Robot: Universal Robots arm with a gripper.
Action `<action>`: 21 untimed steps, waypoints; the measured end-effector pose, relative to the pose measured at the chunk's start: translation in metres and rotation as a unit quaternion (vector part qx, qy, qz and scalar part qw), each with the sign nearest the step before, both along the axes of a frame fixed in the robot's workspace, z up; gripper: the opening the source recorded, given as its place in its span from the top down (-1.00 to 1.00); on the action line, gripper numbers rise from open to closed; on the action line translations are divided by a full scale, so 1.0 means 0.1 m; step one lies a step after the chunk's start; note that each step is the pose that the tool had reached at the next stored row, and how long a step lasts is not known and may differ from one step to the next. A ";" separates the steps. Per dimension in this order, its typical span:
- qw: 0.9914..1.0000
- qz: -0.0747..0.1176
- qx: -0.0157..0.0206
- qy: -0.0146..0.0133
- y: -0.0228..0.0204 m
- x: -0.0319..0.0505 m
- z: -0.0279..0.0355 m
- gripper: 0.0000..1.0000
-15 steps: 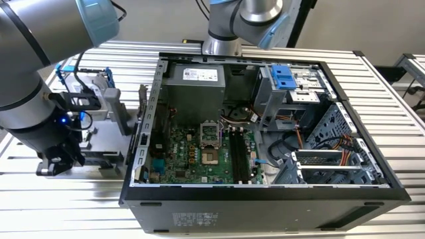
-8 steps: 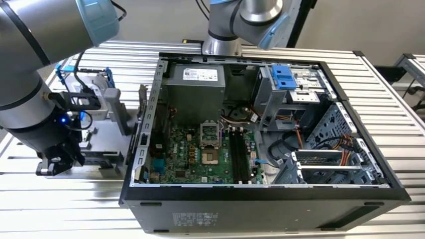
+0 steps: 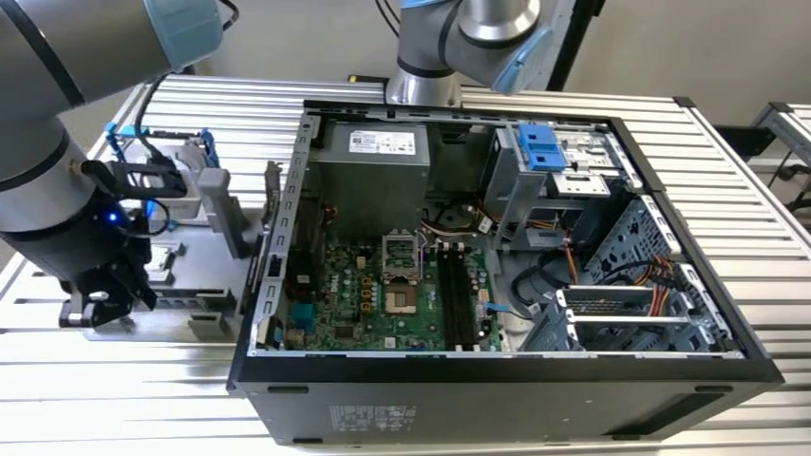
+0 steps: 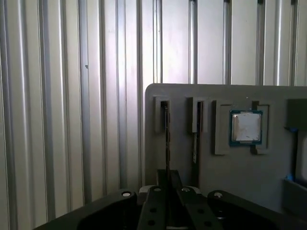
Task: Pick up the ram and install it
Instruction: 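Pick up the ram and move it above insertion slot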
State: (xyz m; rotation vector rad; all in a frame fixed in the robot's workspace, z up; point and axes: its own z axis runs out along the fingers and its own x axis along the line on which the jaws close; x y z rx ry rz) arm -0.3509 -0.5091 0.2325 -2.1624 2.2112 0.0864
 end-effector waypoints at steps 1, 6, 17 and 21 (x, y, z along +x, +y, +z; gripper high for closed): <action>1.000 0.000 0.000 0.000 0.000 0.000 0.029 1.00; 1.000 0.000 0.000 0.000 0.000 0.000 0.141 1.00; 1.000 0.000 0.000 0.000 0.000 0.000 0.329 1.00; 1.000 0.000 0.000 0.000 0.000 0.001 0.406 1.00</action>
